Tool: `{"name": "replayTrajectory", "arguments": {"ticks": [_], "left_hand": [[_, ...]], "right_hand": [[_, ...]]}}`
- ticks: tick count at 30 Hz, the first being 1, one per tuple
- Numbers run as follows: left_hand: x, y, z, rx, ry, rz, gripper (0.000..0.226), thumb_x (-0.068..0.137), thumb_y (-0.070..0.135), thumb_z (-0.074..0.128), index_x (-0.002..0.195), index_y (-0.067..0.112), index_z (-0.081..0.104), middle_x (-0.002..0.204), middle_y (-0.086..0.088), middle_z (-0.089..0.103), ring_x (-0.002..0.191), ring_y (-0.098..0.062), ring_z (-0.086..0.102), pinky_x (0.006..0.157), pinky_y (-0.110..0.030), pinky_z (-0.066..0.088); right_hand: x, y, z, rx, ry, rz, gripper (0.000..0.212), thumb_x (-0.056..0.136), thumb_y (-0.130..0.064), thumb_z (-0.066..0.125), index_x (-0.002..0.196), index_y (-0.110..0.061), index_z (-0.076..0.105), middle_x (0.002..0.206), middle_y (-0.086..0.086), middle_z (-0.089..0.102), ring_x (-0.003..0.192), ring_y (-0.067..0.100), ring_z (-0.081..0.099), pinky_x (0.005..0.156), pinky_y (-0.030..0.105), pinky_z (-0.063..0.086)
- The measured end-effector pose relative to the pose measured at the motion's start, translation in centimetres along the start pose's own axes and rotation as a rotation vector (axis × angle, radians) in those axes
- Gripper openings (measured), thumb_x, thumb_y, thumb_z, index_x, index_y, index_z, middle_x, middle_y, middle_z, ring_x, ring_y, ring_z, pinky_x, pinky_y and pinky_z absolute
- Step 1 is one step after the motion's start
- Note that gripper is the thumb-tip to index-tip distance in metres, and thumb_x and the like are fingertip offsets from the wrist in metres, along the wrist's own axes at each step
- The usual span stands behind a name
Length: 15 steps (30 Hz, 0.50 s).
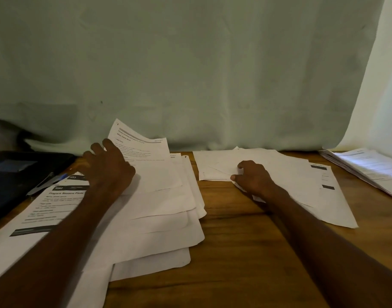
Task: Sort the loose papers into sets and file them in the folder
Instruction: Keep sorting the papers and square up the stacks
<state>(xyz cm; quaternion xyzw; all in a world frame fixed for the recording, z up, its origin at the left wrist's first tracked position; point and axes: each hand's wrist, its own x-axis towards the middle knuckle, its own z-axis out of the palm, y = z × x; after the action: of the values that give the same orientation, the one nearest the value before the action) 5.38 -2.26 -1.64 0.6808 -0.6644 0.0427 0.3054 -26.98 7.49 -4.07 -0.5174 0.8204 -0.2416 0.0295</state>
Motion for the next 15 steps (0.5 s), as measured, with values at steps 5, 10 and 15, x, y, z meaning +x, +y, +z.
{"name": "replayTrajectory", "arguments": {"ticks": [5, 10, 15], "left_hand": [[-1.5, 2.5, 1.0, -0.153, -0.077, 0.057, 0.062, 0.092, 0.029, 0.069, 0.143, 0.013, 0.039, 0.140, -0.019, 0.046, 0.133, -0.043, 0.040, 0.110, -0.066, 0.029], [-3.1, 5.2, 1.6, -0.401, -0.070, 0.207, 0.051, 0.095, 0.041, 0.069, 0.139, 0.024, 0.050, 0.137, -0.003, 0.057, 0.131, -0.028, 0.050, 0.114, -0.054, 0.025], [-4.1, 6.8, 0.6, -0.817, -0.232, 0.195, 0.075, 0.088, 0.052, 0.070, 0.149, 0.021, 0.040, 0.145, -0.005, 0.053, 0.134, -0.026, 0.051, 0.099, -0.033, 0.040]], "right_hand": [[0.7, 0.8, 1.1, -0.043, 0.141, -0.041, 0.025, 0.092, -0.035, 0.071, 0.110, -0.016, 0.072, 0.113, 0.005, 0.071, 0.101, 0.025, 0.064, 0.088, 0.036, 0.053], [-0.1, -0.1, -0.4, -0.143, 0.480, -0.131, 0.020, 0.102, -0.030, 0.055, 0.100, -0.020, 0.073, 0.095, 0.002, 0.073, 0.085, 0.025, 0.067, 0.071, 0.033, 0.051], [-3.6, -4.7, -4.8, 0.485, 0.691, -0.460, 0.019, 0.100, -0.026, 0.065, 0.111, -0.016, 0.077, 0.101, -0.004, 0.076, 0.089, 0.005, 0.069, 0.075, 0.014, 0.055]]}}
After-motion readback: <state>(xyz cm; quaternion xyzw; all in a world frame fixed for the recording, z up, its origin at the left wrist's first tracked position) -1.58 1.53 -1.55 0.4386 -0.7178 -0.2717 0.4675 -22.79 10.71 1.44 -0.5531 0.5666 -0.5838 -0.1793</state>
